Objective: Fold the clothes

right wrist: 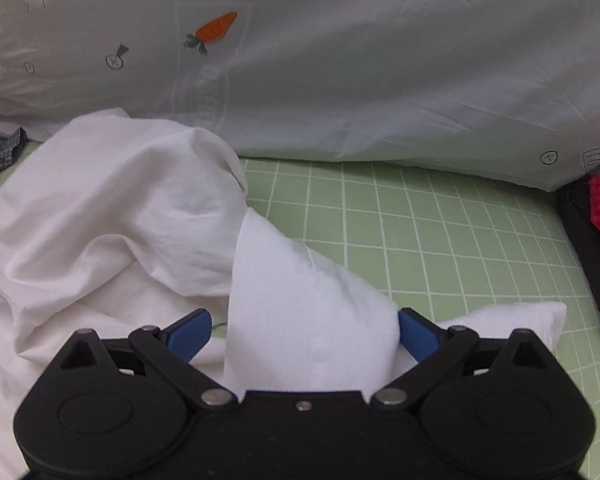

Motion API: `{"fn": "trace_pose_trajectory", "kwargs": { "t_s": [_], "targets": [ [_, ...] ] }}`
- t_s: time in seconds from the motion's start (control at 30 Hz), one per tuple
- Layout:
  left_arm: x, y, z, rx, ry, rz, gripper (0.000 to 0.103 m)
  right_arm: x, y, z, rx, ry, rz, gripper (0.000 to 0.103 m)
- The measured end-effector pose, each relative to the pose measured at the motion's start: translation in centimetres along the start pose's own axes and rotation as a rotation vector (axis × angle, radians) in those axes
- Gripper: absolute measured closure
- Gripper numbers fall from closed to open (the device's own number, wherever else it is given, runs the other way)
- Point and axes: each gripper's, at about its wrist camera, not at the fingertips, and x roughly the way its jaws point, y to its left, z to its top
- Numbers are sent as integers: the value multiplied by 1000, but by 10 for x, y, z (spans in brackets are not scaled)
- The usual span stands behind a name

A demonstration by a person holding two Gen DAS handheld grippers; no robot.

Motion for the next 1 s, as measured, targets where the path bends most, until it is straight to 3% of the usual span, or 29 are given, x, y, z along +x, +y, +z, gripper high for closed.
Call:
{"fn": "trace_pose_trajectory", "kwargs": {
  "t_s": [0.07, 0.2, 0.3, 0.5, 0.57, 0.67, 0.8, 0.87, 0.9, 1.0],
  "targets": [
    [1, -12, 1, 34, 2, -44, 13, 7, -1, 0, -15, 9, -7, 9],
    [1, -27, -6, 98, 18, -69, 13, 13, -14, -3, 22, 3, -7, 74],
    [3, -24, -18, 100, 54, -66, 13, -10, -47, -13, 177, -64, -1, 88],
    [-13, -14, -44, 134, 66, -39, 13, -117, -119, -60, 398, -281, -169, 93],
    [-20, -12, -55, 140, 68, -31, 13, -150, -145, -88, 478, -303, -252, 94],
    [-30, -9, -73, 143, 79, -22, 13, -172, -177, -143, 564, -217, -331, 94],
    [-39, -11, -98, 160, 98, -8, 13, -172, -190, -202, 619, -68, -317, 93],
    [-40, -17, -111, 159, 104, 0, 13, -172, -196, -231, 645, 6, -310, 88],
    [-40, -21, -117, 157, 108, 2, 13, -173, -199, -243, 653, 35, -306, 82],
    [-37, -38, -136, 158, 118, -7, 13, -185, -200, -244, 597, 2, -276, 61]
  ]
}}
